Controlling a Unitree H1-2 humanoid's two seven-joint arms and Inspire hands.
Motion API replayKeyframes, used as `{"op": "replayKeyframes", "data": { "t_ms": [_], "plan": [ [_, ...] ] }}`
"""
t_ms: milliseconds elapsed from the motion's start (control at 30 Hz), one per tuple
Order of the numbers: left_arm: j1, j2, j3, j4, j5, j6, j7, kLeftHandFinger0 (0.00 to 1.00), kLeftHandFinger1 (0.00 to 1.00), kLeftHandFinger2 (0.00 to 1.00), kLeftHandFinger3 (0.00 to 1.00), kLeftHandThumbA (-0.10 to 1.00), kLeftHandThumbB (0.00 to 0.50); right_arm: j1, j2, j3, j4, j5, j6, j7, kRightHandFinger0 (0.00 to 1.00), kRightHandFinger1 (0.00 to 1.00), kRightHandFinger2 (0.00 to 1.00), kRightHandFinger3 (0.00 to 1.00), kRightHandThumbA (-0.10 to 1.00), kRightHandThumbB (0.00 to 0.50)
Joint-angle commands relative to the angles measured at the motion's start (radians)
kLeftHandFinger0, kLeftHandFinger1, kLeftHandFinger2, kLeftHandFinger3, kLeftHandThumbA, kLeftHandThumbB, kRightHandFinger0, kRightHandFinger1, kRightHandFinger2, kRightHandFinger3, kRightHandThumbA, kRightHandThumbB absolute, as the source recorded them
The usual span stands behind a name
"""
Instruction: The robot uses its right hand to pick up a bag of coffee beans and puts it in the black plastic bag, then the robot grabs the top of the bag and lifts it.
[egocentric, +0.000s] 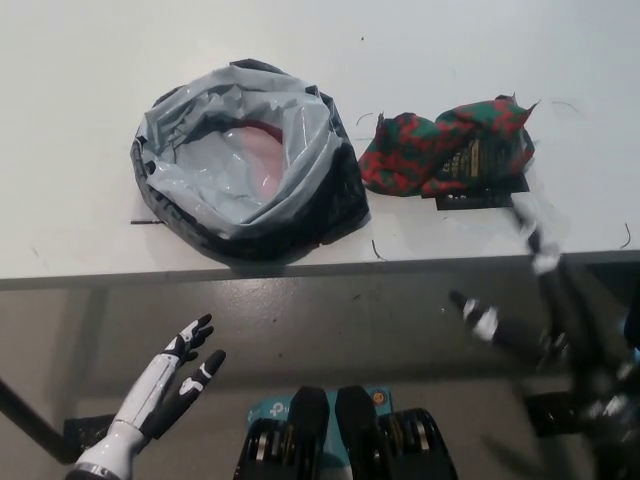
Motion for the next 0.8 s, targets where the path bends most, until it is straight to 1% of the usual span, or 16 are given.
{"op": "replayKeyframes", "data": {
  "t_ms": [0,33,67,100,133,167,200,233,267,333,400,433,533,667,733,767],
  "plan": [
    [-0.023,0.026,-0.005,-0.019,0.021,-0.074,-0.020,1.00,1.00,1.00,1.00,0.93,0.136,-0.315,-0.159,-0.013,-0.076,-0.073,0.219,0.194,1.00,1.00,1.00,1.00,0.97,0.425],
    [-0.023,0.025,-0.005,-0.021,0.020,-0.068,-0.021,1.00,1.00,1.00,1.00,0.93,0.137,-0.358,-0.177,-0.004,-0.065,-0.081,0.258,0.222,1.00,1.00,1.00,1.00,0.98,0.429],
    [-0.024,0.025,-0.005,-0.023,0.015,-0.059,-0.024,1.00,1.00,1.00,1.00,0.93,0.144,-0.439,-0.207,0.013,-0.026,-0.071,0.289,0.264,1.00,1.00,1.00,1.00,0.94,0.437],
    [-0.026,0.025,-0.005,-0.023,0.016,-0.058,-0.025,1.00,1.00,1.00,1.00,0.93,0.136,-0.476,-0.220,0.022,-0.010,-0.076,0.307,0.283,1.00,1.00,1.00,1.00,0.92,0.442],
    [-0.029,0.027,-0.004,-0.024,0.016,-0.058,-0.026,1.00,1.00,1.00,1.00,0.92,0.128,-0.560,-0.248,0.047,0.043,-0.094,0.335,0.331,1.00,1.00,1.00,1.00,0.91,0.454],
    [-0.030,0.027,-0.004,-0.025,0.015,-0.056,-0.026,1.00,1.00,1.00,1.00,0.92,0.132,-0.590,-0.256,0.057,0.063,-0.095,0.342,0.345,1.00,1.00,1.00,1.00,0.89,0.464],
    [-0.033,0.026,-0.004,-0.028,0.015,-0.046,-0.028,1.00,1.00,1.00,1.00,0.93,0.135,-0.669,-0.270,0.082,0.118,-0.097,0.379,0.394,1.00,1.00,1.00,1.00,0.87,0.484],
    [-0.036,0.026,-0.005,-0.027,0.018,-0.048,-0.026,1.00,1.00,1.00,1.00,0.93,0.132,-0.709,-0.277,0.098,0.161,-0.104,0.377,0.411,1.00,1.00,1.00,1.00,0.86,0.498],
    [-0.038,0.026,-0.006,-0.024,0.019,-0.053,-0.026,1.00,1.00,1.00,1.00,0.93,0.131,-0.762,-0.281,0.124,0.224,-0.125,0.381,0.435,1.00,1.00,1.00,1.00,0.86,0.500],
    [-0.039,0.025,-0.007,-0.022,0.019,-0.059,-0.025,1.00,1.00,1.00,1.00,0.93,0.129,-0.849,-0.283,0.178,0.306,-0.156,0.443,0.511,1.00,1.00,1.00,1.00,0.86,0.500],
    [-0.038,0.022,-0.009,-0.025,0.024,-0.058,-0.021,1.00,1.00,1.00,1.00,0.93,0.131,-0.909,-0.281,0.221,0.381,-0.172,0.468,0.560,1.00,1.00,1.00,1.00,0.85,0.500],
    [-0.038,0.022,-0.008,-0.027,0.022,-0.056,-0.024,1.00,1.00,1.00,1.00,0.93,0.138,-0.945,-0.274,0.243,0.460,-0.166,0.436,0.577,1.00,1.00,1.00,1.00,0.85,0.500],
    [-0.041,0.020,-0.009,-0.026,0.017,-0.058,-0.025,1.00,1.00,1.00,1.00,0.92,0.147,-1.024,-0.248,0.304,0.611,-0.199,0.439,0.606,1.00,1.00,1.00,1.00,0.84,0.500],
    [-0.036,0.021,-0.008,-0.035,0.018,-0.050,-0.025,1.00,1.00,1.00,1.00,0.92,0.145,-1.085,-0.201,0.367,0.762,-0.210,0.437,0.611,1.00,1.00,1.00,1.00,0.86,0.500],
    [-0.038,0.023,-0.012,-0.035,0.024,-0.053,-0.026,1.00,1.00,1.00,1.00,0.92,0.144,-1.106,-0.173,0.396,0.856,-0.217,0.404,0.589,1.00,1.00,1.00,1.00,0.88,0.500],
    [-0.038,0.022,-0.013,-0.034,0.024,-0.054,-0.026,1.00,1.00,1.00,1.00,0.92,0.143,-1.108,-0.170,0.402,0.873,-0.214,0.397,0.584,1.00,1.00,1.00,1.00,0.85,0.500]
  ]
}}
